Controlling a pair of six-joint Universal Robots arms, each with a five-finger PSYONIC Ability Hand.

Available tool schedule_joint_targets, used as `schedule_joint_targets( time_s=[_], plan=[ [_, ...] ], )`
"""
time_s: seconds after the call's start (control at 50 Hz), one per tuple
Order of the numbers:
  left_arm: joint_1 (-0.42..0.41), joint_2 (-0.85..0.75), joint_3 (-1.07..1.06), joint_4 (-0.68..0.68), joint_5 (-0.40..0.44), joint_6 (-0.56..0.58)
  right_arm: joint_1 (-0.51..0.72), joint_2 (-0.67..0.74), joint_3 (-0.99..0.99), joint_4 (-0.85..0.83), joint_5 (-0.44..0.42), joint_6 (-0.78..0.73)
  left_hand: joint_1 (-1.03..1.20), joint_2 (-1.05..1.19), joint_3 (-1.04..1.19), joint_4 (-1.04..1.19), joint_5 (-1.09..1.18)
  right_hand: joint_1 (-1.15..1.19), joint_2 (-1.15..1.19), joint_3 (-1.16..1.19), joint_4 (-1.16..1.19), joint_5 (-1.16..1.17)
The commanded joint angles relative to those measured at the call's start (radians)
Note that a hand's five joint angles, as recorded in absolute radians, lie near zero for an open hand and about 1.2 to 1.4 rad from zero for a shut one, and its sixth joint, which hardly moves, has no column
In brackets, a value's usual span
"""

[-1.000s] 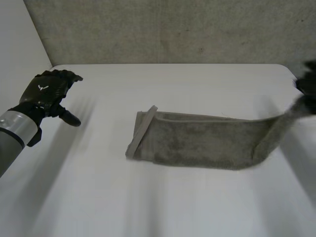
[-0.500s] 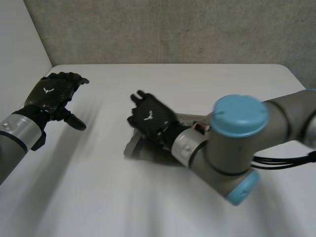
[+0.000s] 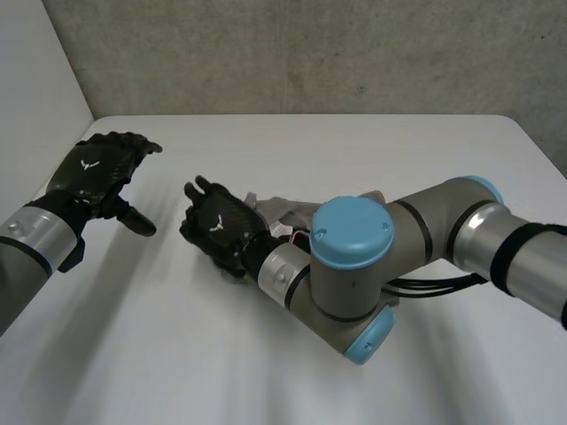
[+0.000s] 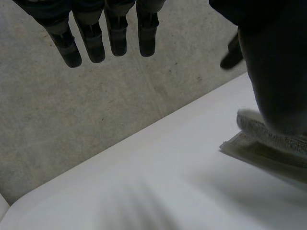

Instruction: Fold the towel.

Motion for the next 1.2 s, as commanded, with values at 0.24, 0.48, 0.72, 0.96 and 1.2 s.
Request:
schedule_joint_targets(
  time_s=[0.24, 0.48, 0.72, 0.96, 1.2],
  plan=[
    [-0.247, -0.020, 0.079, 0.000, -0.063, -0.068, -0.157, -0.387, 0.251, 0.021, 0.101, 0.464, -0.082, -0.060, -0.038, -0.047, -0.049, -0.786, -0.824, 0.014, 0.030, -0.627],
    [-0.453, -0.144, 0.173, -0.006, -0.140, -0.128, -0.426, -0.585, 0.567, 0.112, 0.081, 0.517, -0.082, -0.060, -0.038, -0.047, -0.049, -0.786, -0.824, 0.014, 0.030, -0.627],
    [-0.546, -0.283, 0.207, -0.028, -0.213, -0.118, -0.490, -0.542, 0.773, 0.052, 0.081, 0.364, -0.082, -0.060, -0.038, -0.047, -0.049, -0.733, -0.771, 0.014, 0.030, -0.627],
    [-0.549, -0.410, 0.277, -0.015, -0.311, -0.111, -0.475, -0.458, 0.845, -0.043, 0.080, 0.351, -0.082, -0.060, -0.038, -0.047, -0.049, 0.026, -0.012, 0.014, 0.030, 0.011],
    [-0.516, -0.479, 0.345, 0.106, -0.429, -0.004, -0.493, -0.490, 0.867, -0.075, 0.075, 0.281, -0.082, -0.060, -0.038, -0.047, -0.049, 0.611, 0.572, 0.014, 0.030, 0.595]
  ],
)
